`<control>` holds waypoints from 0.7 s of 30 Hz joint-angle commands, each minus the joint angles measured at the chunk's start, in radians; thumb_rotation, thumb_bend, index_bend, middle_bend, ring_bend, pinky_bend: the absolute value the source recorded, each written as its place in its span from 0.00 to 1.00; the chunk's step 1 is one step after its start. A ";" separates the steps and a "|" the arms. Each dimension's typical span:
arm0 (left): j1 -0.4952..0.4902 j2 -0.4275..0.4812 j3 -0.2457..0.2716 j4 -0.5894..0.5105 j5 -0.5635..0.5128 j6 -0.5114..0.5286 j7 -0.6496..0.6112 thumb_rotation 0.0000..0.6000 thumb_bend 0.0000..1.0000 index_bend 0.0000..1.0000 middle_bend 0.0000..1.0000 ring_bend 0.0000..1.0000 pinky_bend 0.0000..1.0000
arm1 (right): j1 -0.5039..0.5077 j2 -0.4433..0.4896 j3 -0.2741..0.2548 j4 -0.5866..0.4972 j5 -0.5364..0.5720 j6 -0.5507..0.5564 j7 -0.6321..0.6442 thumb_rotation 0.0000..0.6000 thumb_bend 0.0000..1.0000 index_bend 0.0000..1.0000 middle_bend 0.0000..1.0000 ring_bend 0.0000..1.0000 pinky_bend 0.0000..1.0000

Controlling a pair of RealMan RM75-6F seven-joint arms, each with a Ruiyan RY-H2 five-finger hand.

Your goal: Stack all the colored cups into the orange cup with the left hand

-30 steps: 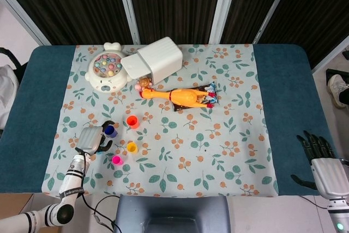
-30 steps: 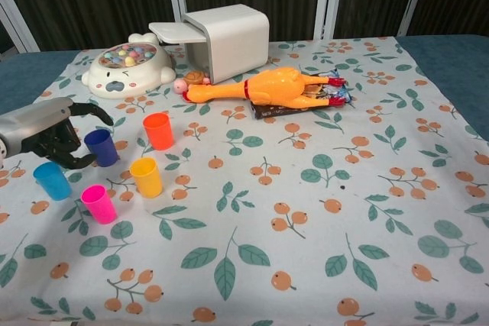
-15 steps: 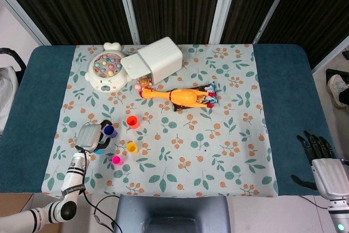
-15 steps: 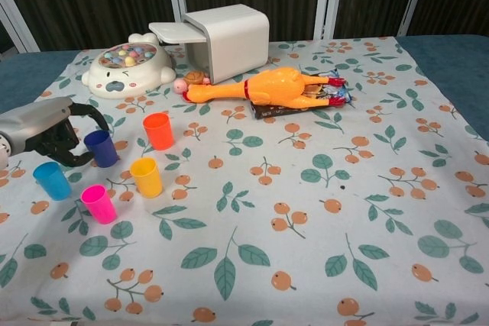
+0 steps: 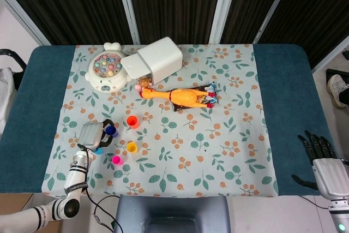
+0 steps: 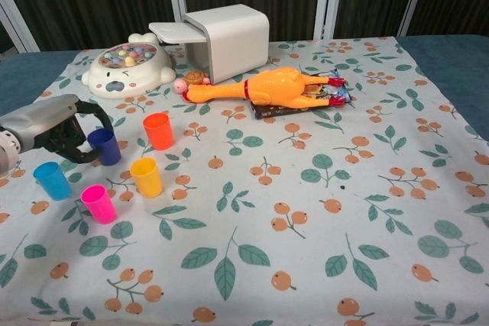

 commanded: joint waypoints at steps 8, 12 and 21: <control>-0.029 0.058 -0.110 -0.114 -0.036 0.037 -0.032 1.00 0.36 0.48 1.00 1.00 1.00 | 0.000 0.004 0.000 0.000 -0.002 0.001 0.010 1.00 0.20 0.00 0.00 0.00 0.00; -0.063 0.047 -0.130 -0.141 -0.068 0.043 0.015 1.00 0.36 0.48 1.00 1.00 1.00 | 0.001 0.004 0.000 0.000 -0.002 0.000 0.010 1.00 0.20 0.00 0.00 0.00 0.00; -0.117 -0.031 -0.113 -0.116 -0.100 0.068 0.105 1.00 0.36 0.48 1.00 1.00 1.00 | -0.001 0.009 0.001 0.002 -0.001 0.004 0.022 1.00 0.20 0.00 0.00 0.00 0.00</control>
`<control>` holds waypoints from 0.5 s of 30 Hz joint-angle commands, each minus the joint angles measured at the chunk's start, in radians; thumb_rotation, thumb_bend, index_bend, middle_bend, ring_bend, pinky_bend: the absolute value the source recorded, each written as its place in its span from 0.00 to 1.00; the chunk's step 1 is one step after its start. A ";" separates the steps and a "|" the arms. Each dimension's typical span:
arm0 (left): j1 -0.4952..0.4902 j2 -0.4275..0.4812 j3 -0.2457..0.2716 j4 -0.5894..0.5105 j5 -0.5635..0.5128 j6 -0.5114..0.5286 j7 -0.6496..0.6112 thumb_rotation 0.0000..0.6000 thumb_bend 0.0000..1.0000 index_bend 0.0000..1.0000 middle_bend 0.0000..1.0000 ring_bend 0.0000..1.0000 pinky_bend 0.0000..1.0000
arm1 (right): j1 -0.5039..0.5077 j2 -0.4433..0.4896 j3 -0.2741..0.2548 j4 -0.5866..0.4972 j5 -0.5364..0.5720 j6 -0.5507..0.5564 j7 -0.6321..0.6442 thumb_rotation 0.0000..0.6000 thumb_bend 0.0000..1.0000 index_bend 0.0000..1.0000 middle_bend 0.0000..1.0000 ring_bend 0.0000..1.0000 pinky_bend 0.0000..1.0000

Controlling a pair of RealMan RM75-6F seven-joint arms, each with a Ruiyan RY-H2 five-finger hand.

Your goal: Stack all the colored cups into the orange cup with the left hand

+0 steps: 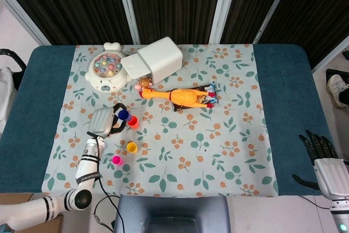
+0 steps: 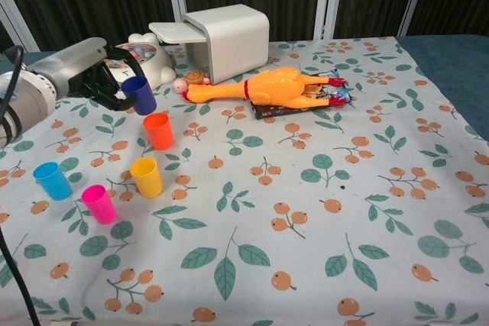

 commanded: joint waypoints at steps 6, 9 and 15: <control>-0.026 -0.055 0.019 0.061 -0.018 0.010 0.031 1.00 0.36 0.48 1.00 1.00 1.00 | 0.000 0.004 0.000 0.000 0.000 0.000 0.007 1.00 0.20 0.00 0.00 0.00 0.00; -0.028 -0.059 0.020 0.067 -0.018 0.012 0.032 1.00 0.36 0.48 1.00 1.00 1.00 | 0.000 0.004 0.000 0.000 0.000 0.001 0.008 1.00 0.21 0.00 0.00 0.00 0.00; -0.032 -0.070 0.029 0.086 -0.028 -0.002 0.030 1.00 0.37 0.34 1.00 1.00 1.00 | -0.002 0.007 0.001 0.000 -0.001 0.005 0.016 1.00 0.21 0.00 0.00 0.00 0.00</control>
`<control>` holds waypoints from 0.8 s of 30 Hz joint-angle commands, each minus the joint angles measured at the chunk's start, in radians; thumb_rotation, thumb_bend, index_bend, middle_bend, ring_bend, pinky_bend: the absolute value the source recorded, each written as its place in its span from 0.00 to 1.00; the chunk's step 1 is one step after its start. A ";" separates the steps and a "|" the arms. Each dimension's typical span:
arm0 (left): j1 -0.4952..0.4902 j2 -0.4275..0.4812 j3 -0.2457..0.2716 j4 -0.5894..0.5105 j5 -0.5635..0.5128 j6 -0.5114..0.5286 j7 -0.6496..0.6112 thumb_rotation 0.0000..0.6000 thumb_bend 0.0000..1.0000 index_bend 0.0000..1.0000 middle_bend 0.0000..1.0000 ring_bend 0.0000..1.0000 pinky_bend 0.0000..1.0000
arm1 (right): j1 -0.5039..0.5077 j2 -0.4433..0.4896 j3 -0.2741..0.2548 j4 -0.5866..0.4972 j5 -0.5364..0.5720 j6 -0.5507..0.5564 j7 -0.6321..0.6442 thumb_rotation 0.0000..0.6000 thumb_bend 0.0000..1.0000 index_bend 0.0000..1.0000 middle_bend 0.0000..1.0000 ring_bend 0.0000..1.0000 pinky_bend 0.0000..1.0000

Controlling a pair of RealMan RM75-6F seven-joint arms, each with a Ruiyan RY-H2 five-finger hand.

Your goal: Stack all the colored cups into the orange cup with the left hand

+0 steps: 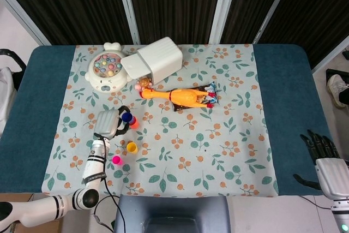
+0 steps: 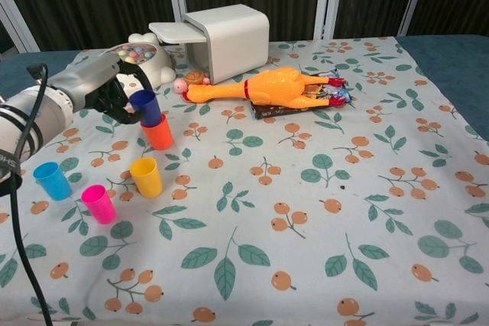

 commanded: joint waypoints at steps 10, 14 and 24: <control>0.001 0.012 0.014 -0.032 -0.001 -0.014 -0.011 1.00 0.35 0.00 1.00 1.00 1.00 | -0.002 0.003 0.001 0.001 -0.001 0.005 0.012 1.00 0.21 0.00 0.00 0.00 0.00; 0.035 0.066 0.050 -0.133 0.060 0.019 -0.028 1.00 0.35 0.05 1.00 1.00 1.00 | -0.001 0.003 0.001 0.002 -0.001 0.003 0.011 1.00 0.20 0.00 0.00 0.00 0.00; 0.098 0.130 0.152 -0.350 0.163 0.043 -0.053 1.00 0.36 0.13 1.00 1.00 1.00 | 0.002 -0.004 -0.008 -0.002 -0.015 -0.006 -0.015 1.00 0.20 0.00 0.00 0.00 0.00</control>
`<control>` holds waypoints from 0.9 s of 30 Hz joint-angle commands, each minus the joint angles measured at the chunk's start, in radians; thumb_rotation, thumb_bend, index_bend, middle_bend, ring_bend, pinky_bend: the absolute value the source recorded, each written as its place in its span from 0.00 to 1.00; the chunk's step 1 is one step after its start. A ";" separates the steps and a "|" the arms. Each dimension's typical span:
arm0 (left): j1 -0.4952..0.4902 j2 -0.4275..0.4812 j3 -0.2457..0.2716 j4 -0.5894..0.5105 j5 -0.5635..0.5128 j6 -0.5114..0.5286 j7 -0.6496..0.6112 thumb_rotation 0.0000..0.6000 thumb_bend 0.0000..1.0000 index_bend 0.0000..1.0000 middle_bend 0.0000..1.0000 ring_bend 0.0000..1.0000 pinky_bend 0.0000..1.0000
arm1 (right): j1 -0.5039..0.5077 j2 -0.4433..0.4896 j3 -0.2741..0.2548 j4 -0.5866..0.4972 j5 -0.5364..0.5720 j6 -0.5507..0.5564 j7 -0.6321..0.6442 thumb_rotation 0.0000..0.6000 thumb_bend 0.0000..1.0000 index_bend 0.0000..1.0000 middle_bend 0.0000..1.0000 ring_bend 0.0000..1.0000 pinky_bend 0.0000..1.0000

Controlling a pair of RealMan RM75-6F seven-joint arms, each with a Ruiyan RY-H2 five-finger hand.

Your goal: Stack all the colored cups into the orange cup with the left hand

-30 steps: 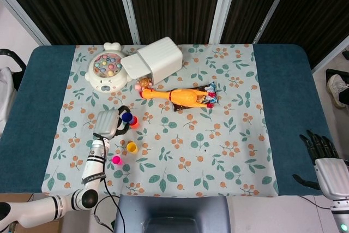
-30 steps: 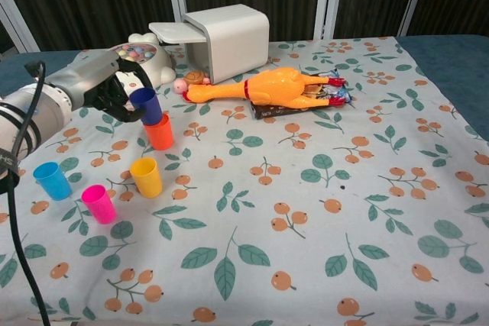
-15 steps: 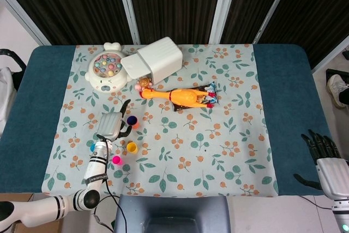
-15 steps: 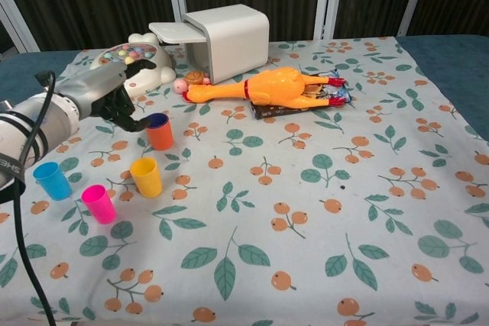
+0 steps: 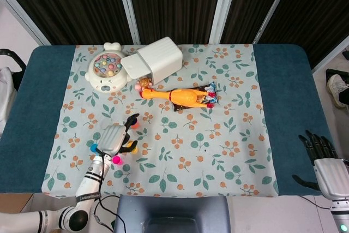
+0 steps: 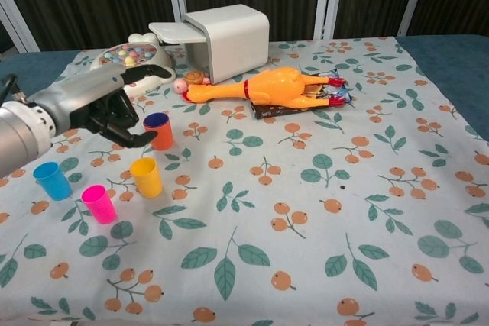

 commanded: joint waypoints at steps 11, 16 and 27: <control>-0.008 -0.084 0.059 0.030 -0.033 0.008 0.134 1.00 0.35 0.27 1.00 1.00 1.00 | 0.003 0.008 -0.009 0.004 -0.020 0.000 0.029 1.00 0.21 0.00 0.00 0.00 0.00; -0.005 -0.091 0.069 0.043 -0.044 0.018 0.165 1.00 0.35 0.30 1.00 1.00 1.00 | 0.004 0.008 -0.010 0.003 -0.021 -0.001 0.028 1.00 0.20 0.00 0.00 0.00 0.00; 0.017 -0.088 0.095 0.076 -0.029 0.050 0.205 1.00 0.35 0.31 1.00 1.00 1.00 | 0.005 0.010 -0.008 0.002 -0.020 -0.001 0.034 1.00 0.20 0.00 0.00 0.00 0.00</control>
